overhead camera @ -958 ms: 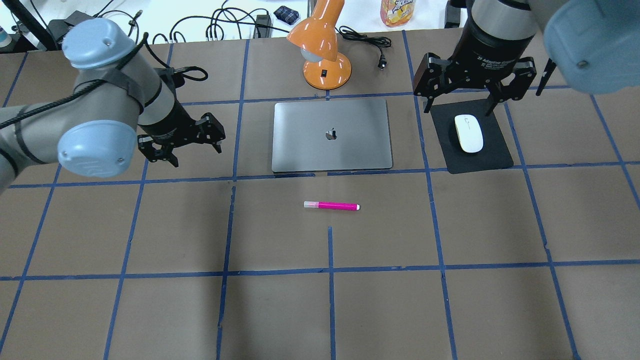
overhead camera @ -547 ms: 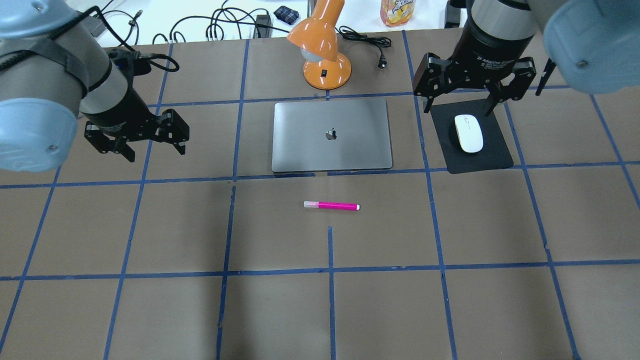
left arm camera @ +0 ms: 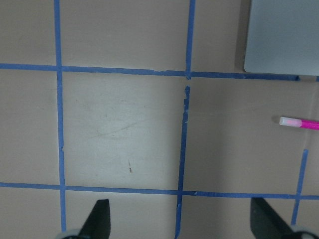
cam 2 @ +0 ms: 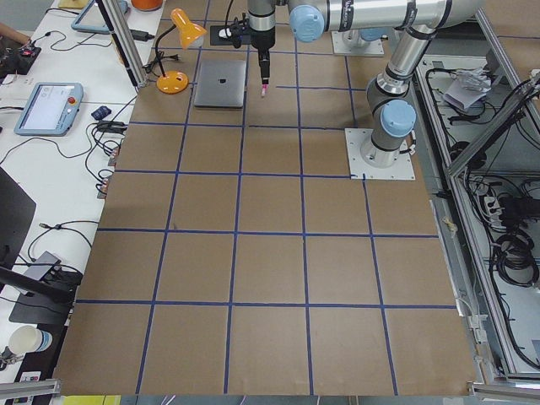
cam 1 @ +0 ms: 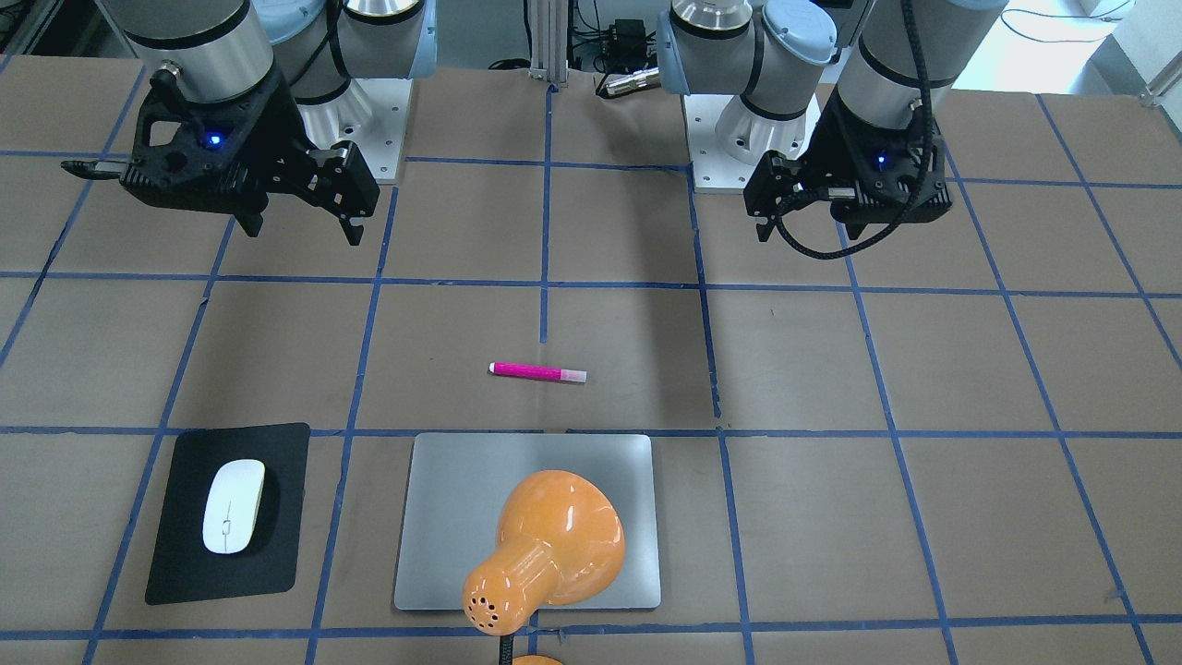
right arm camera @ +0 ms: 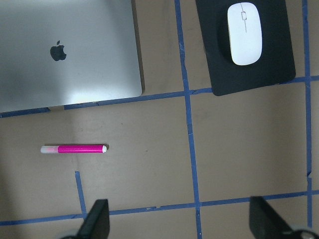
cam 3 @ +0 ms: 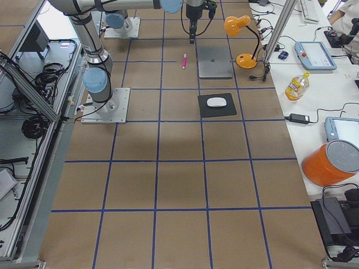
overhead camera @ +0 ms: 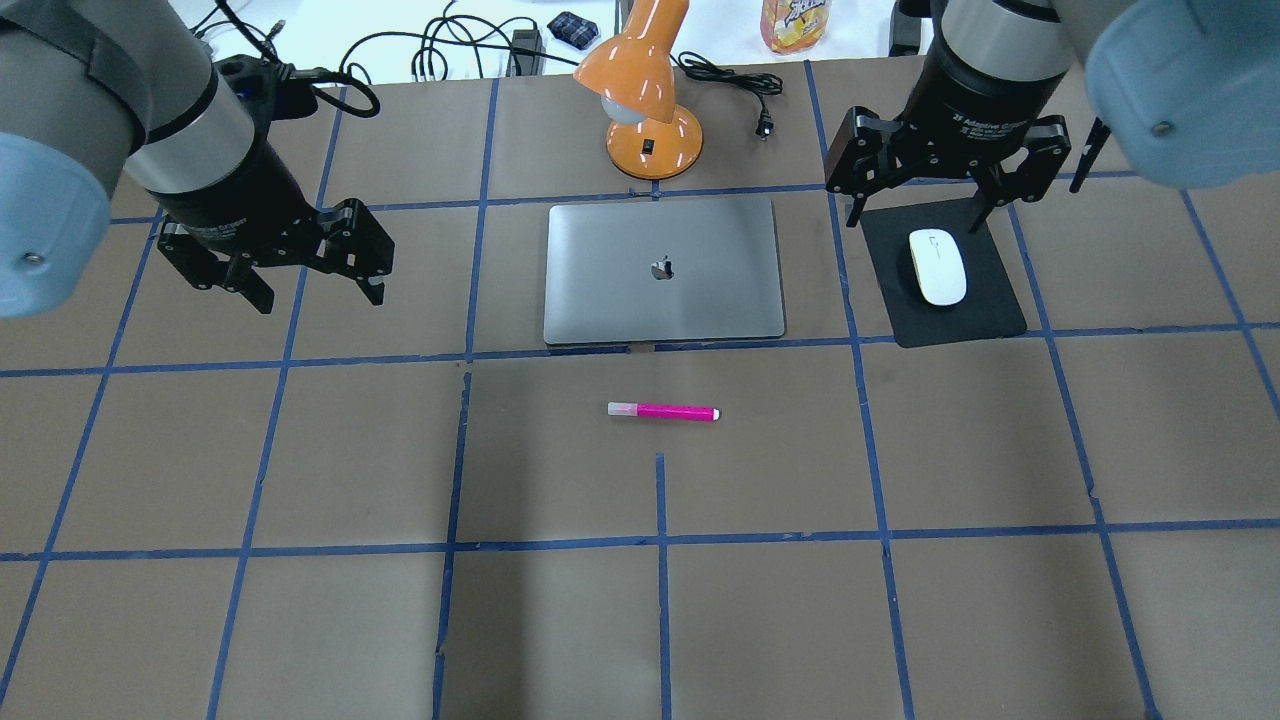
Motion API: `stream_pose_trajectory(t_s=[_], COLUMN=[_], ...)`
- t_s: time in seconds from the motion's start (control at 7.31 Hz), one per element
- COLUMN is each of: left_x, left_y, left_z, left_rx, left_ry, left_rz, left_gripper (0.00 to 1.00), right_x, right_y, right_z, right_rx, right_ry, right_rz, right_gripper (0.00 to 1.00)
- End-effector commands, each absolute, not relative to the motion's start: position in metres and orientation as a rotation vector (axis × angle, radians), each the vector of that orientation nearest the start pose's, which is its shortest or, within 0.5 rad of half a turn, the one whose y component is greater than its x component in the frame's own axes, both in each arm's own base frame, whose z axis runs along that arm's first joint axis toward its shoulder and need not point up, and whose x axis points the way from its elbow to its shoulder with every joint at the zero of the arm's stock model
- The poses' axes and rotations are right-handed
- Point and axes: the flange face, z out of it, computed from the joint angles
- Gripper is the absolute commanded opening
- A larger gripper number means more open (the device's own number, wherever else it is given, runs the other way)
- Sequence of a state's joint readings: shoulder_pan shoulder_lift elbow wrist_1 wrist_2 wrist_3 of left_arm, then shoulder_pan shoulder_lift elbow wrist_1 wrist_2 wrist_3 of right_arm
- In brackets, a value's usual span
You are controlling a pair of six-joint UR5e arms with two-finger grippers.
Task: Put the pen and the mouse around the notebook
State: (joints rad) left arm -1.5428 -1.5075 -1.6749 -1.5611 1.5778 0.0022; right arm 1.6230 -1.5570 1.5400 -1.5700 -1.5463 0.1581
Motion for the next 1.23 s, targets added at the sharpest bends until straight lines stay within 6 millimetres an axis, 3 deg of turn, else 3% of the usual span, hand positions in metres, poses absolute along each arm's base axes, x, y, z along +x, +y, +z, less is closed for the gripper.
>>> stream_pose_trajectory(t_s=[0.0,0.41,1.09], left_x=[-0.1213,-0.1159,-0.1160], left_y=[-0.4609,-0.4675,-0.4621], left_z=[0.4710,0.4688,0.4667], left_rx=[-0.012,0.022,0.024], left_ry=[3.134,3.125,3.118], left_rz=[0.041,0.035,0.045], left_gripper=[1.00,1.00,1.00], right_x=[0.1616,0.1618,0.1618], right_y=[-0.4915,-0.4922,-0.4922], right_z=[0.4960,0.4968,0.4968], right_rx=[0.165,0.167,0.169], right_ry=[3.111,3.109,3.108], right_rz=[-0.020,-0.031,-0.031], right_gripper=[1.00,1.00,1.00])
